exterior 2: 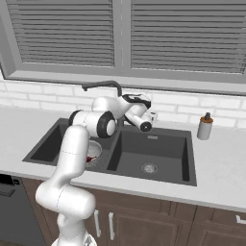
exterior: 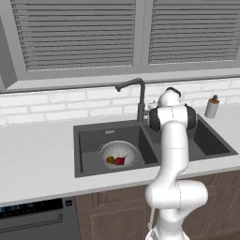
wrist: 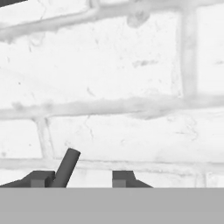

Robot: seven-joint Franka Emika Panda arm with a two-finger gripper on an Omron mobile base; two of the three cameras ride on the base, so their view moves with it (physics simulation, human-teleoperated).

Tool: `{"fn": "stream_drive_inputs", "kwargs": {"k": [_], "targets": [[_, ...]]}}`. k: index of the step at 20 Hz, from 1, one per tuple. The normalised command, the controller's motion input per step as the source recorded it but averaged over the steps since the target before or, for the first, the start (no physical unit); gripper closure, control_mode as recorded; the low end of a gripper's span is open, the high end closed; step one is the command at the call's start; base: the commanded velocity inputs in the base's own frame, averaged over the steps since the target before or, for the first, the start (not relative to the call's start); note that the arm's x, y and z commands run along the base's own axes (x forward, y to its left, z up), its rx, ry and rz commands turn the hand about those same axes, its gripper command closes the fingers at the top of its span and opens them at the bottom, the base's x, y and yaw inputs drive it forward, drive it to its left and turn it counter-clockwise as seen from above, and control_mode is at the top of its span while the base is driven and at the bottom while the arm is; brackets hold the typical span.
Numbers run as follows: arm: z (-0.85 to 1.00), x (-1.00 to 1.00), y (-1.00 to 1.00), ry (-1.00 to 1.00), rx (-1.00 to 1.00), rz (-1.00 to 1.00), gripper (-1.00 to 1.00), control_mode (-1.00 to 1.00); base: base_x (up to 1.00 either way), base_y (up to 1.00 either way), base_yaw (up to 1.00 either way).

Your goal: Put the colander in the sink, put the pear, kiwi in the colander, and turn on the sink faucet and pour water over the colander.

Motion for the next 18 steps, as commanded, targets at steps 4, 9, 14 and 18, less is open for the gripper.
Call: {"fn": "stream_drive_inputs", "kwargs": {"k": [4,9,14,18], "targets": [[-0.07,-0.04,-0.79,0.05,0.03,0.00,1.00,-1.00,0.00,0.00,0.00],[-0.06,-0.02,-0.76,0.07,0.04,0.00,1.00,-1.00,0.00,0.00,0.00],[-0.08,-0.01,-0.61,0.07,0.02,0.00,1.00,-1.00,0.00,0.00,0.00],[-0.01,-0.01,-0.29,0.03,0.00,0.00,1.00,-1.00,0.00,0.00,0.00]]}}
